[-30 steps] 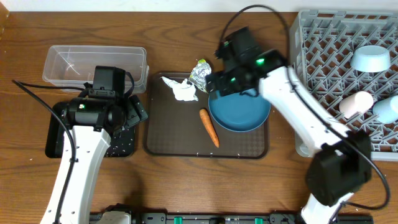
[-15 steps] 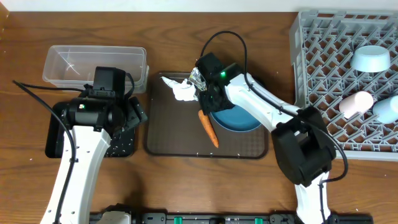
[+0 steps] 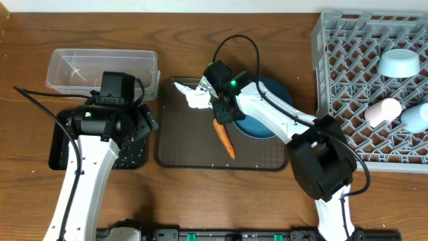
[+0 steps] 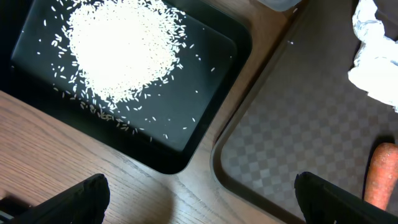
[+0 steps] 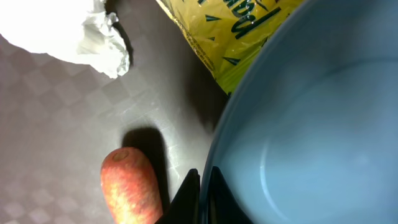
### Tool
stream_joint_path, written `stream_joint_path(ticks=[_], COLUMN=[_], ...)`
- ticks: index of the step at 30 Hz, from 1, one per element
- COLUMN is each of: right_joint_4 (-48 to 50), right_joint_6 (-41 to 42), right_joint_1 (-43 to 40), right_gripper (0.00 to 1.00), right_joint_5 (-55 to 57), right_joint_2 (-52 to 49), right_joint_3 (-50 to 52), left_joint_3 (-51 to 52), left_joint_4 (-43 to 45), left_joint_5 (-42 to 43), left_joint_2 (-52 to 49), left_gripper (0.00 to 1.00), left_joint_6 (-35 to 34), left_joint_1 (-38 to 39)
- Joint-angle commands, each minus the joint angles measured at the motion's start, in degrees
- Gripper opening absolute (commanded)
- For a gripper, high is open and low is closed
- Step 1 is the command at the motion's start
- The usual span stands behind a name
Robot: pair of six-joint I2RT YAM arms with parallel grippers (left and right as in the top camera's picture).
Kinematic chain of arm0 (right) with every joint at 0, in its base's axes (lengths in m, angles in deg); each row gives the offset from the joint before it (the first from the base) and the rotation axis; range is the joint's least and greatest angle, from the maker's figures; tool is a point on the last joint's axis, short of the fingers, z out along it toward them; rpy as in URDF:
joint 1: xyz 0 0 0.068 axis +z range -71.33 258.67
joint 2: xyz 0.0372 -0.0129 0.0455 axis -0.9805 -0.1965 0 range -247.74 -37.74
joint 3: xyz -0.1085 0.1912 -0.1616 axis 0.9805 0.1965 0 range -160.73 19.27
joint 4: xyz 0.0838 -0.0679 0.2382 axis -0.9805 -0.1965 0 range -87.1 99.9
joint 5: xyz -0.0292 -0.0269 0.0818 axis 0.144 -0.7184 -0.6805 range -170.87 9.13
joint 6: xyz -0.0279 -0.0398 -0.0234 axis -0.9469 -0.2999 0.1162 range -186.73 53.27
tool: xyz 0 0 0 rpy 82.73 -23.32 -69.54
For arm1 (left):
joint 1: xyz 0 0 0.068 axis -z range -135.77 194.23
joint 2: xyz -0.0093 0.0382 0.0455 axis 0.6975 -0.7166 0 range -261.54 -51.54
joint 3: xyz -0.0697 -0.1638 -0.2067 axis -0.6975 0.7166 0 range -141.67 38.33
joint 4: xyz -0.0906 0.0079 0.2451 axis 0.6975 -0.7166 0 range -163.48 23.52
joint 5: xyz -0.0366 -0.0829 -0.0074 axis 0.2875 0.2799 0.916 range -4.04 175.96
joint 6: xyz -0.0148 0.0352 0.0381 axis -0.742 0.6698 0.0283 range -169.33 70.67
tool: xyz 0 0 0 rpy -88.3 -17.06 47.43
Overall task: Sort waste into correct bins and load items into the dishwasher rack
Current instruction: 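Lift the bowl with the right gripper and carry it to the rack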
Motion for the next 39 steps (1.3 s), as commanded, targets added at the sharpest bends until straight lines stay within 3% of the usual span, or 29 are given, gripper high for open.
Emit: stream_joint_path(ticks=[1, 8, 13, 22, 29, 39], right_joint_4=[-1.6, -13.7, -17.2, -15.3, -15.1, -12.5], right_joint_6=[0.9, -1.3, -7.7, -18.8, -33.4, -38.1], right_joint_1=[-0.2, -2.6, -9.1, -34.0, -55.8, -77.2], right_gripper=[0.01, 0.01, 0.01, 0.01, 0.01, 0.01], right_joint_5=[-6.2, -10.6, -22.1, -48.7, -76.2, -81.3], right_joint_2=[-0.7, 0.4, 4.2, 10.4, 10.0, 10.0], right_joint_3=[-3.5, -17.6, -25.6, -26.7, -26.5, -26.4], left_joint_3=[0.0, 0.0, 0.0, 0.0, 0.0, 0.0], left_joint_4=[-0.1, -0.1, -0.1, -0.1, -0.1, -0.1], left_joint_5=[-0.5, -0.5, -0.5, -0.5, -0.5, -0.5], left_joint_2=[-0.2, -0.2, -0.2, -0.2, -0.2, -0.2], left_gripper=[0.98, 0.98, 0.98, 0.98, 0.98, 0.98], left_joint_6=[-0.9, -0.9, -0.9, -0.9, -0.9, -0.9], left_joint_1=[-0.2, -0.2, -0.2, -0.2, -0.2, -0.2])
